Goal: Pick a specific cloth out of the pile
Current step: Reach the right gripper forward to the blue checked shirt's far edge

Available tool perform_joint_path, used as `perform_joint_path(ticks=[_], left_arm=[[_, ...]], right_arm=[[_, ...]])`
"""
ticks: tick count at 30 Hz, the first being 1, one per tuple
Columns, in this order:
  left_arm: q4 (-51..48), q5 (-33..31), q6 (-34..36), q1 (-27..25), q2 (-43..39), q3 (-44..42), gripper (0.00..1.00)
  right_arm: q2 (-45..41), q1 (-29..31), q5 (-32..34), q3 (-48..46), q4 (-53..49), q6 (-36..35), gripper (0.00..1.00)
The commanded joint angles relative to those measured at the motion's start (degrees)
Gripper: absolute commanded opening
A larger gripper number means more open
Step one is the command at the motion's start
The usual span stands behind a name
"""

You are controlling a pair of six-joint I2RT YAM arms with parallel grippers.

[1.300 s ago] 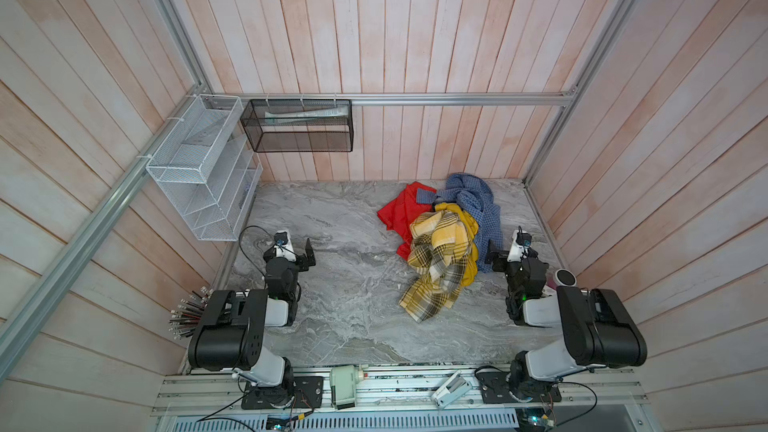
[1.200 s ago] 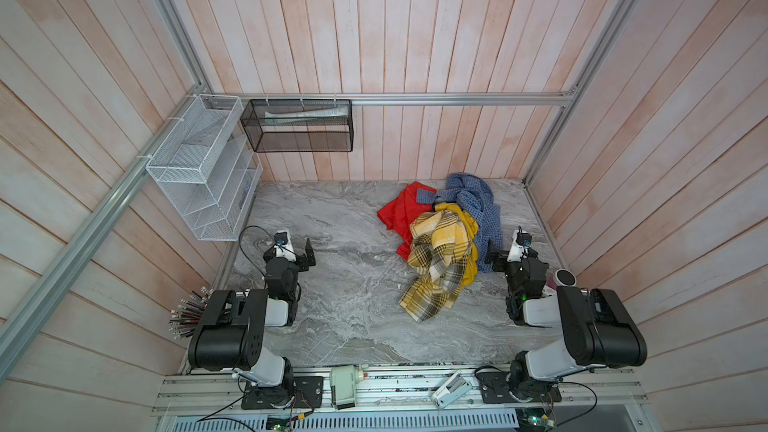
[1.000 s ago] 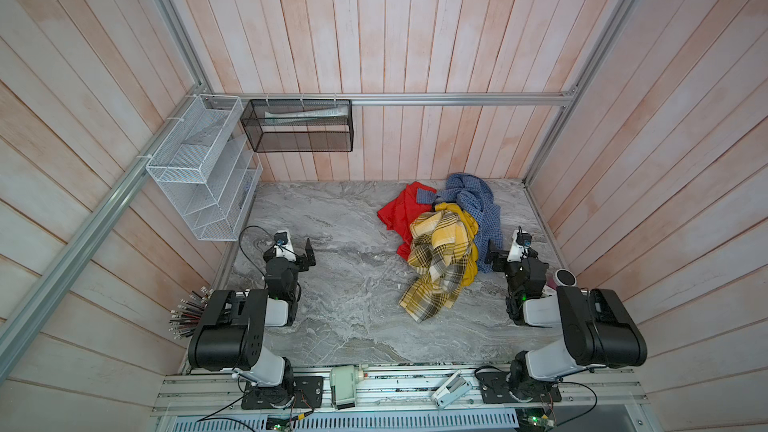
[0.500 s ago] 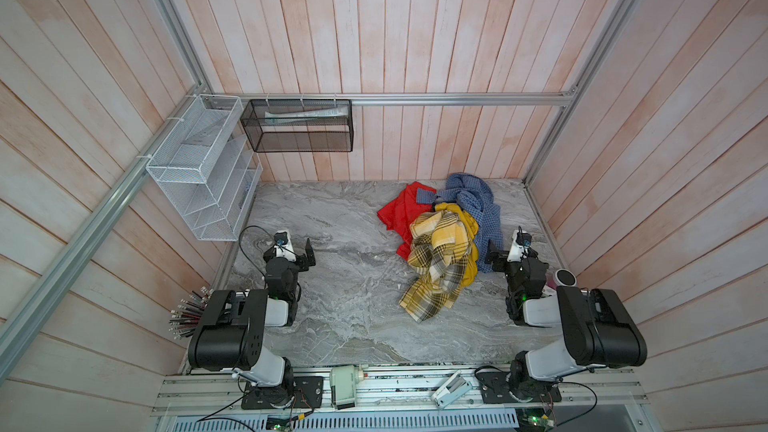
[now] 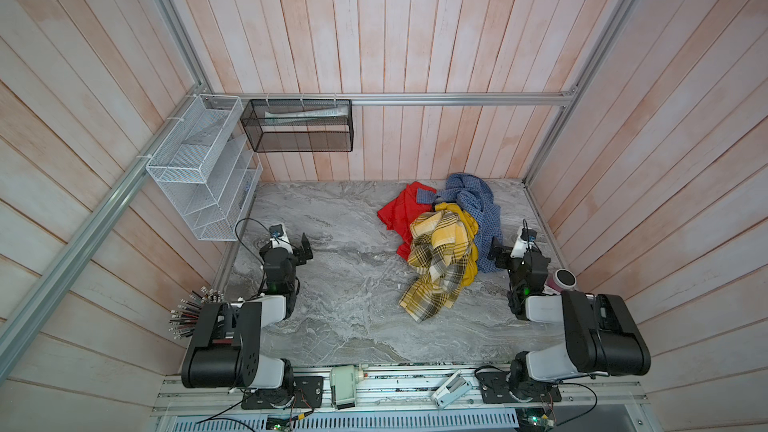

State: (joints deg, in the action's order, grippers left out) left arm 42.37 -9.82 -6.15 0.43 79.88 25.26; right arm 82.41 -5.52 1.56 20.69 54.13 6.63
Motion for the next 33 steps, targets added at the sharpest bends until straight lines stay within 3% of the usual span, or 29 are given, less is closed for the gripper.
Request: perform_joint_path(ticks=[1, 7, 13, 19, 27, 33], left_arm=[[-16.1, -1.9, -7.0, -0.2, -6.0, 4.6, 1.0], [-14.6, 1.3, -15.4, -2.1, -12.3, -1.6, 1.0], [-17.8, -4.3, -10.1, -6.6, -13.7, -0.2, 1.0], [-17.4, -3.7, -10.9, -6.8, -14.4, -1.1, 1.0], [-18.0, -5.3, -9.7, -6.8, -15.9, -2.0, 1.0], [-18.2, -5.5, -9.7, -6.8, -16.7, -2.5, 1.0]], right_arm=[[-5.0, -4.3, -5.8, 9.4, -20.2, 8.7, 0.97], [-7.4, -6.3, -17.0, 16.9, -33.7, 13.9, 0.96], [3.6, -8.4, -27.4, 26.4, -46.7, 15.0, 0.82], [12.2, -8.5, -29.6, 31.7, -50.9, 14.9, 0.77], [16.2, -8.5, -30.4, 34.5, -48.9, 16.9, 0.75], [23.8, -8.2, -29.4, 45.7, -52.1, 15.9, 0.75]])
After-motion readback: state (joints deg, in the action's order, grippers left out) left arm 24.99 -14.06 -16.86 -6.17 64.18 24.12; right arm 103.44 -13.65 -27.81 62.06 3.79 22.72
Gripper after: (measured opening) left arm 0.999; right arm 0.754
